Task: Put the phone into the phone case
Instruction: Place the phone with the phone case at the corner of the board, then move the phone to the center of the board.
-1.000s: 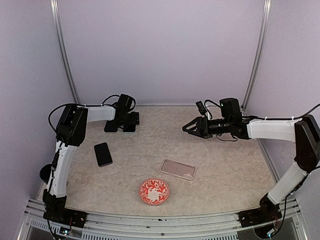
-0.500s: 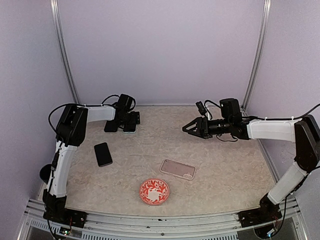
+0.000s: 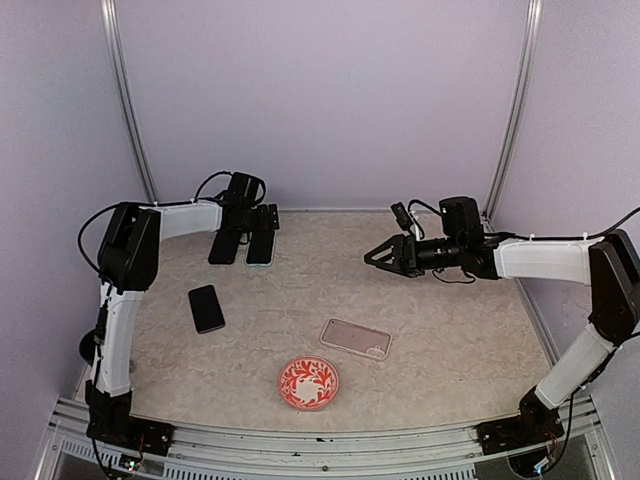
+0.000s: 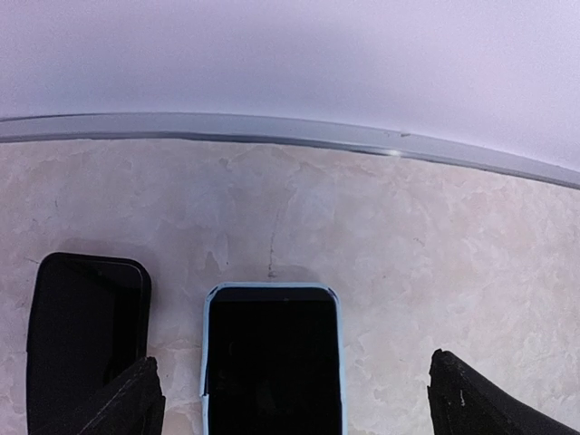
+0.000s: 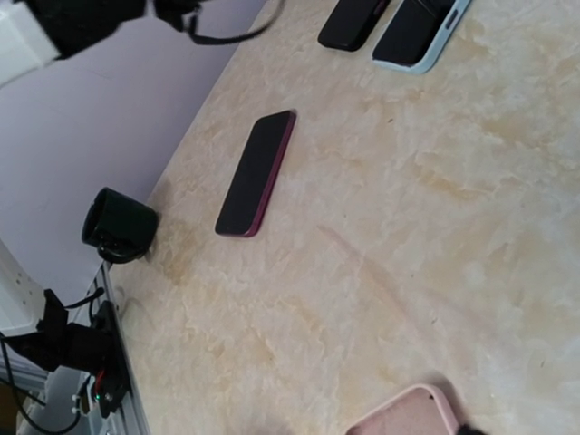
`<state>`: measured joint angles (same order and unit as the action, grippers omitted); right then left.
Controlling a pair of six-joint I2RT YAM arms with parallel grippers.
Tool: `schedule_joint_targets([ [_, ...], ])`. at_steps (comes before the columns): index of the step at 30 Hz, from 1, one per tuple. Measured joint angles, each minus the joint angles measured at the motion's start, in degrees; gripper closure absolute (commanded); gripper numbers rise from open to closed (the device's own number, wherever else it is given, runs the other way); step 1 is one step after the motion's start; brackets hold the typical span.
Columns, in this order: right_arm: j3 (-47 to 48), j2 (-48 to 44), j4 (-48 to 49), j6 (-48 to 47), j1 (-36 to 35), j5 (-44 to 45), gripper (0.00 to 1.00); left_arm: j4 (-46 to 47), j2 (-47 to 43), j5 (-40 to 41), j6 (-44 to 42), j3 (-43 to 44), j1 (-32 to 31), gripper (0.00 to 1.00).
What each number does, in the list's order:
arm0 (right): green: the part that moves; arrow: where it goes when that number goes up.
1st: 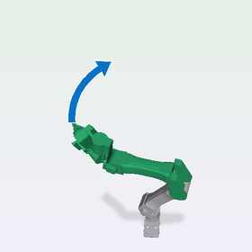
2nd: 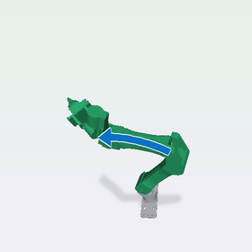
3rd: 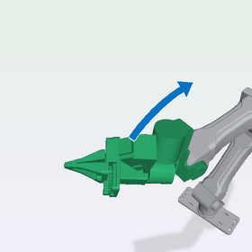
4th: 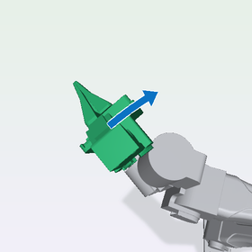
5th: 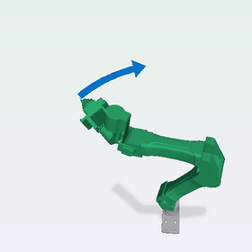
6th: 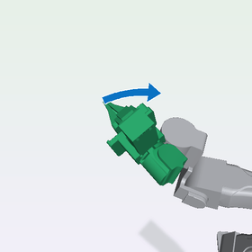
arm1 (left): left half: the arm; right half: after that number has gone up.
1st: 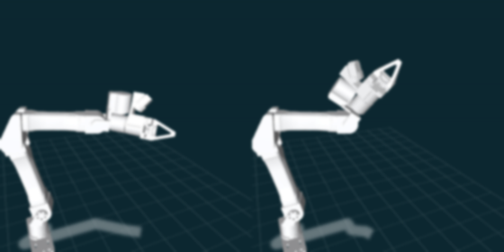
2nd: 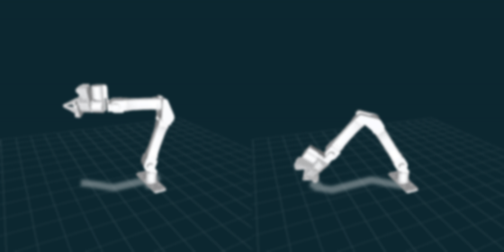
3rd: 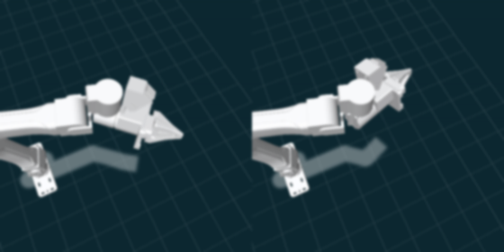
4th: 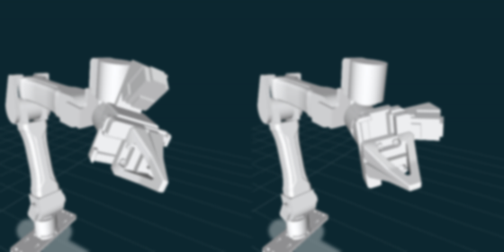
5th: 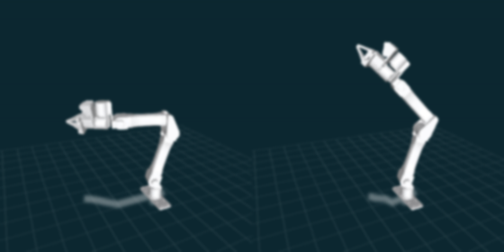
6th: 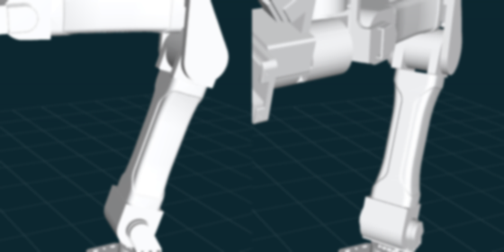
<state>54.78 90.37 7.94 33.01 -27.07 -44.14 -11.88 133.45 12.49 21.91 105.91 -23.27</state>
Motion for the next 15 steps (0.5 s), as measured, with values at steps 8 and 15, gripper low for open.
schedule_joint_targets([
  [8,-0.4,0.0,-0.5,-1.7,0.0,0.0,0.23,5.6,-10.0,-1.4,1.4,-11.5,0.0,0.01],
  [15,-1.2,1.3,-1.4,-3.2,0.0,0.8,0.23,8.0,-19.2,-0.3,1.7,-23.1,-1.2,0.01],
])
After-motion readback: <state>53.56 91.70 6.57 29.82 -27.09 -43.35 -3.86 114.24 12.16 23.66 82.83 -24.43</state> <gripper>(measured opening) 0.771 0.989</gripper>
